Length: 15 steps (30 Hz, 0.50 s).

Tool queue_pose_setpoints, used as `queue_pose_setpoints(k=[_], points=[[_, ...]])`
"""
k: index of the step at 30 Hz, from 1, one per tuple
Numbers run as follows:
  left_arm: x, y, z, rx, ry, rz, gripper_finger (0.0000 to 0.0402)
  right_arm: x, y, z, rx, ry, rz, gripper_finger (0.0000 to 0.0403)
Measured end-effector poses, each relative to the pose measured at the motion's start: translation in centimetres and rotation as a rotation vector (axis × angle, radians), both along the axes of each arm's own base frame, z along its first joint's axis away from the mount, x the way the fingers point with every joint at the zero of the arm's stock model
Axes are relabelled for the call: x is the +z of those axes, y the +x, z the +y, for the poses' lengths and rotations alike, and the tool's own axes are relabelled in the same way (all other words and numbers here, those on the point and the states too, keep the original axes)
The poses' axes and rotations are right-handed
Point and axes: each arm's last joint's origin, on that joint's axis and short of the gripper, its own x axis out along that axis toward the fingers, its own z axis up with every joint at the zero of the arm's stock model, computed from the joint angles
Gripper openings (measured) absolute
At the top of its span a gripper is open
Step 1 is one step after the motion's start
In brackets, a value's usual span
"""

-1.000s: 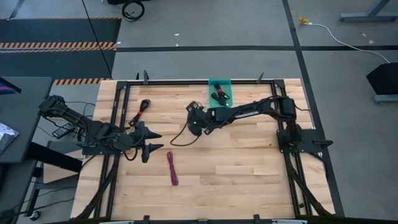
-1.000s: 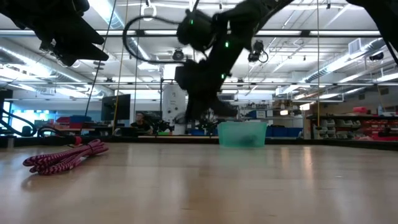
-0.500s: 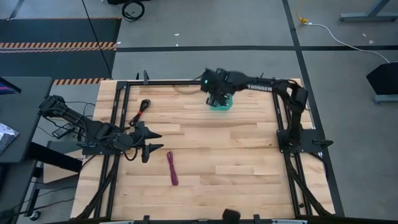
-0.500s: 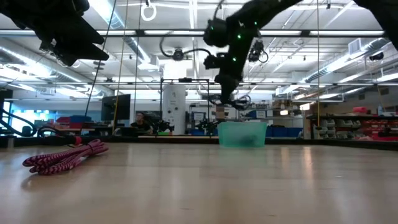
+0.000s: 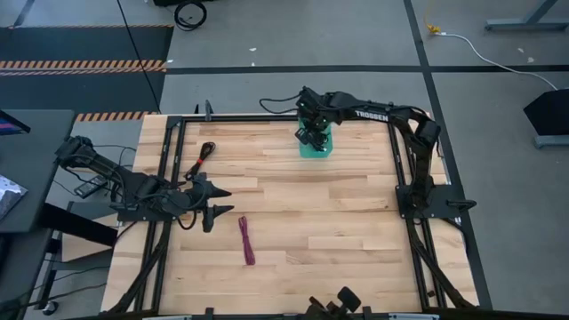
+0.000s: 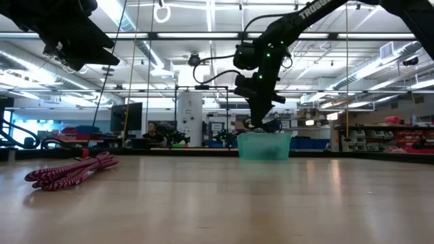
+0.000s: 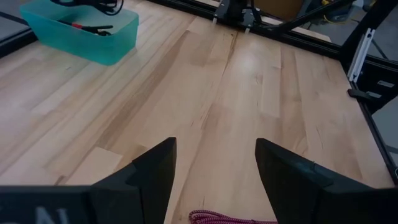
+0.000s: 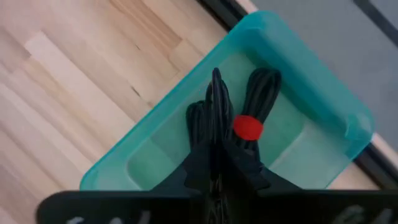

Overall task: Pick and place USB-C Cables
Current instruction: Put the black charger cable into the green bin

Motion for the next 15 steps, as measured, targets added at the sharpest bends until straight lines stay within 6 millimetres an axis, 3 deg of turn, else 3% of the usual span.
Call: queue_pose_setpoints(k=[15], points=[[0.01, 0.00, 0.00, 0.002, -0.005, -0.002, 0.0227, -0.32, 0.10, 0.26, 0.008, -0.029, 0.021, 0.0194]])
